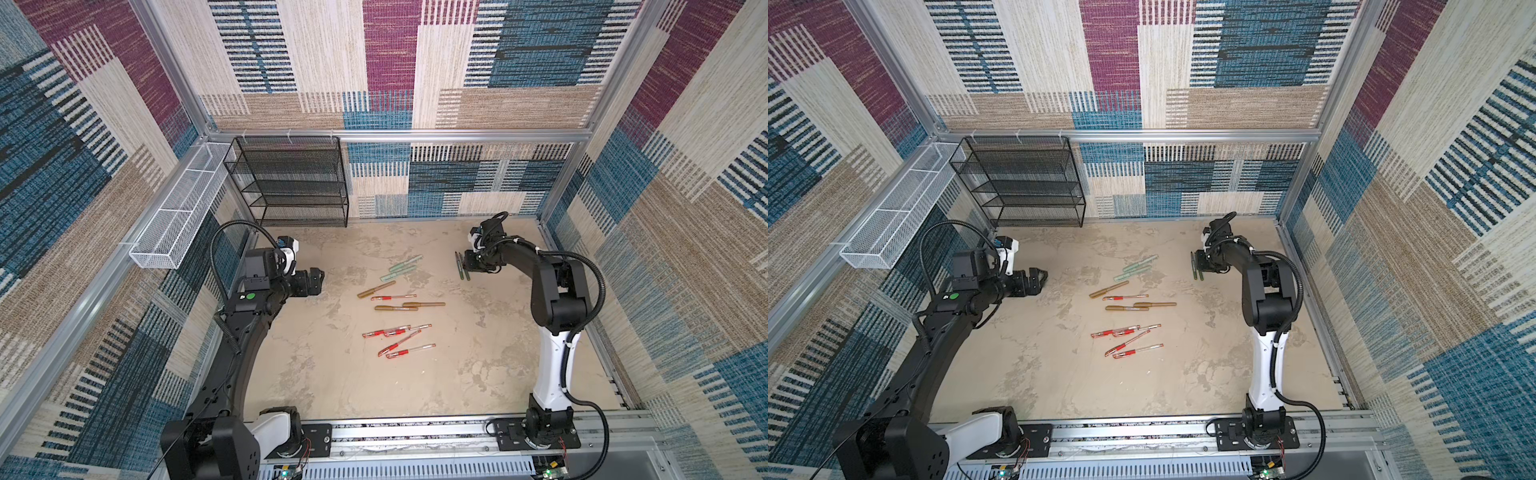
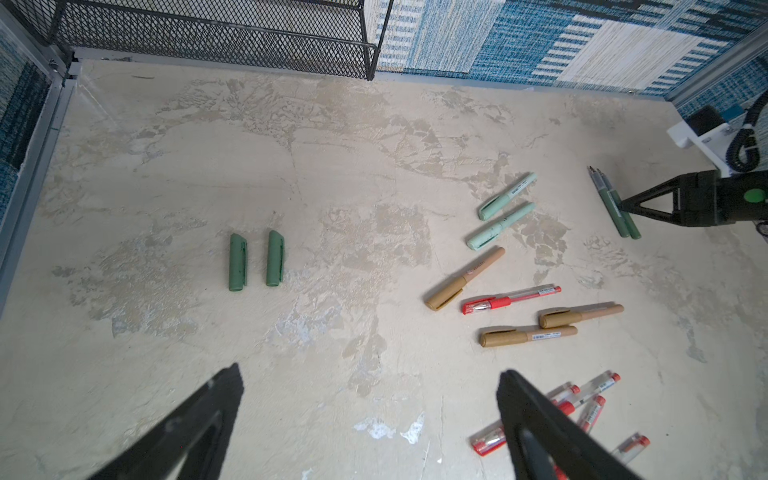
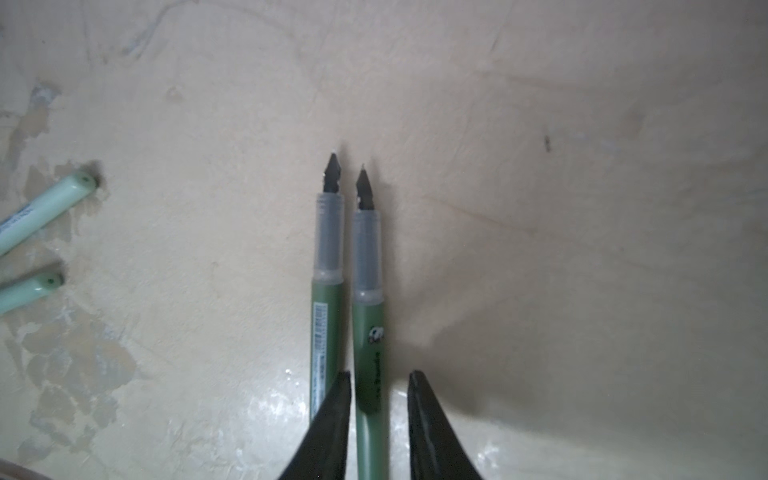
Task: Open the pen caps
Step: 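Lower the uncapped fountain pen beside the first uncapped pen with the right gripper and release, then reach the right gripper to a mint-green pen and grasp its barrel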
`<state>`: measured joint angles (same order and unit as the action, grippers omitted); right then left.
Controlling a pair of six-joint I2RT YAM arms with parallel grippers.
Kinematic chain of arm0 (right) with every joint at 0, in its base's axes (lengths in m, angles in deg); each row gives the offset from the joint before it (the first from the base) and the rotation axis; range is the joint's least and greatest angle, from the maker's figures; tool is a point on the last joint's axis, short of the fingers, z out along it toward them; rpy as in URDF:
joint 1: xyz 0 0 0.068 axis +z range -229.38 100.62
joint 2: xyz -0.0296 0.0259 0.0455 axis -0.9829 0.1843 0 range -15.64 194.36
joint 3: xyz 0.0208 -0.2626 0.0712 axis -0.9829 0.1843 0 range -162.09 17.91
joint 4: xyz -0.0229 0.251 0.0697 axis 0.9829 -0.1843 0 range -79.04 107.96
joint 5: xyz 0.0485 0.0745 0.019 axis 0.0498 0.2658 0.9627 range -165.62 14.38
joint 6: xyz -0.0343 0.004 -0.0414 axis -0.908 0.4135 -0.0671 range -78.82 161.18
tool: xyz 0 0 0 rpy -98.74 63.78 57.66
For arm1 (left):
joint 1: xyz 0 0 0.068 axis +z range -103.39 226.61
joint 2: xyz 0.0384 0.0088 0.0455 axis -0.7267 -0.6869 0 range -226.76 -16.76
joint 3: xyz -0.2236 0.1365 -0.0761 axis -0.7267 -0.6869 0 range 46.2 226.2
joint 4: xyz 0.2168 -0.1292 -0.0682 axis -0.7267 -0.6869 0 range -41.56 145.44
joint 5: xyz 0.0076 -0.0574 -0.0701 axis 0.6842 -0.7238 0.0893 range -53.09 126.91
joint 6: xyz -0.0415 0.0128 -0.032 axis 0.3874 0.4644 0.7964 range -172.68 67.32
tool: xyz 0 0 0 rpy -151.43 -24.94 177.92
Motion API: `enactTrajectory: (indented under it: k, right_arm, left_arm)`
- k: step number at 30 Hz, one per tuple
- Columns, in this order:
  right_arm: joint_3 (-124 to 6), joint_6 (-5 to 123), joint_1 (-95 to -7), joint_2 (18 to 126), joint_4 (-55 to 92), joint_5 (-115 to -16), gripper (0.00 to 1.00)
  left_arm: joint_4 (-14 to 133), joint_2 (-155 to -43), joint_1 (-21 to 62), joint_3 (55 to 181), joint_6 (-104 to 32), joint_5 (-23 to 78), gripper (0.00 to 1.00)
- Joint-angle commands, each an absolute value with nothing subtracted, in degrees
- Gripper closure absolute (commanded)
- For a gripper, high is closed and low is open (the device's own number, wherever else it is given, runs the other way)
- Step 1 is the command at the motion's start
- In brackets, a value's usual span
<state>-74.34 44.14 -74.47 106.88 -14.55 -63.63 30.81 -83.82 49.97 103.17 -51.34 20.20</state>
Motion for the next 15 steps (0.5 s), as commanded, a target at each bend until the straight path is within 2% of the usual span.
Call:
enactTrajectory:
  k: [1,6,7,8,10,15]
  right_arm:
    - [-75.86,44.36,-74.37,104.01,-15.00,-62.39,0.72]
    - [-78.13,42.20,-73.61,102.14,-16.83,-57.64,0.66]
    - [-78.60,41.70,-73.20,101.97,-17.16,-56.79,0.61]
    - [-79.05,41.06,-72.61,102.04,-17.44,-55.53,0.50]
    - [-80.14,39.38,-71.23,102.50,-18.04,-53.27,0.44]
    - [-85.39,35.53,-66.47,106.12,-20.50,-50.94,0.42]
  left_arm:
    - [32.25,-83.59,50.04,103.16,-50.75,19.86,0.01]
    - [32.34,-83.55,50.04,103.07,-50.75,19.77,0.01]
    - [32.34,-83.47,50.04,103.06,-50.75,19.77,0.01]
    - [32.32,-83.47,50.04,103.07,-50.75,19.77,0.01]
    - [32.37,-83.47,50.06,102.98,-50.84,19.77,0.01]
    - [32.49,-83.51,50.13,102.89,-50.84,19.73,0.01]
